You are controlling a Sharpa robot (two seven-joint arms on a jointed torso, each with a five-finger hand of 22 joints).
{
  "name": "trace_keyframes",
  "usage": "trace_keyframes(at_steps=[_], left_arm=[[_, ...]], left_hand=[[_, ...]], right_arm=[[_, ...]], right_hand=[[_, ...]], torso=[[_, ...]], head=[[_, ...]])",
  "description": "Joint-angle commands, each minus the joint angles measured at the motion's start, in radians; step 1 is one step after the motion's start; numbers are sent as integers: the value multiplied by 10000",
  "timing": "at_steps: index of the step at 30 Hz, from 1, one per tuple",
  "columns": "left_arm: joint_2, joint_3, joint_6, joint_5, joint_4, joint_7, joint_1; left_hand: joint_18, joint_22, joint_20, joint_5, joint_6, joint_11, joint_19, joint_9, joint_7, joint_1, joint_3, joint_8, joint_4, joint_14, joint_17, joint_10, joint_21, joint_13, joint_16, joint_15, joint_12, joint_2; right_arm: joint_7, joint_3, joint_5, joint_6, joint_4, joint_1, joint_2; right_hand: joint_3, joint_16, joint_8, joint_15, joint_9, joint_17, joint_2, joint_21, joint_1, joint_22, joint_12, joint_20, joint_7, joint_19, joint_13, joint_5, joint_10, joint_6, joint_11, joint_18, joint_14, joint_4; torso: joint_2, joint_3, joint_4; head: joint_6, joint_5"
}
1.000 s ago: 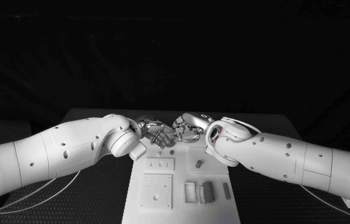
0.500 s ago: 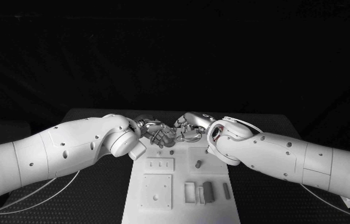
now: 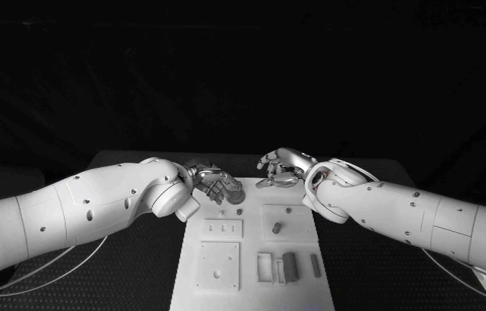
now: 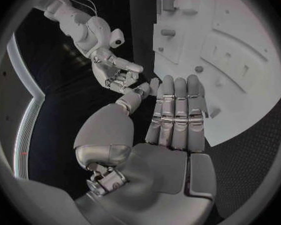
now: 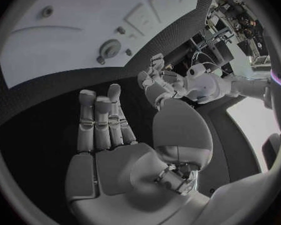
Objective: Assemble the parts on the task board
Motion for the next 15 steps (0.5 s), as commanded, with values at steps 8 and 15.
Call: trace_keyframes(at_steps=[8, 15], left_arm=[[-106, -353, -439, -2155, 180, -952, 17], [-98, -726, -571, -3063, 443, -1581, 18]], left_hand=[[197, 289, -108, 356, 564, -161, 242, 390, -333, 16, -44, 109, 73, 249, 105, 406, 193, 95, 286, -110, 145, -259], [133, 983, -251, 1147, 888, -322, 211, 612, -503, -113, -187, 284, 162, 496, 348, 718, 487, 325, 636, -247, 438, -411]], right_arm=[[1470, 48, 3716, -357, -1265, 360, -12], [1878, 178, 5349, 36, -2399, 486, 249]], right_hand=[[-179, -172, 113, -35, 104, -180, 321, -205, -32, -47, -122, 114, -29, -321, -254, 52, -164, 125, -47, 485, -320, -95], [-71, -2053, 212, 349, 208, -1322, 458, -2029, -153, -903, -1623, 771, 222, -2185, -2044, 73, -854, 64, 273, 58, -1468, -101]], torso=[[-2, 16, 10], [4, 6, 7]], head=[[-69, 52], [-131, 70]])
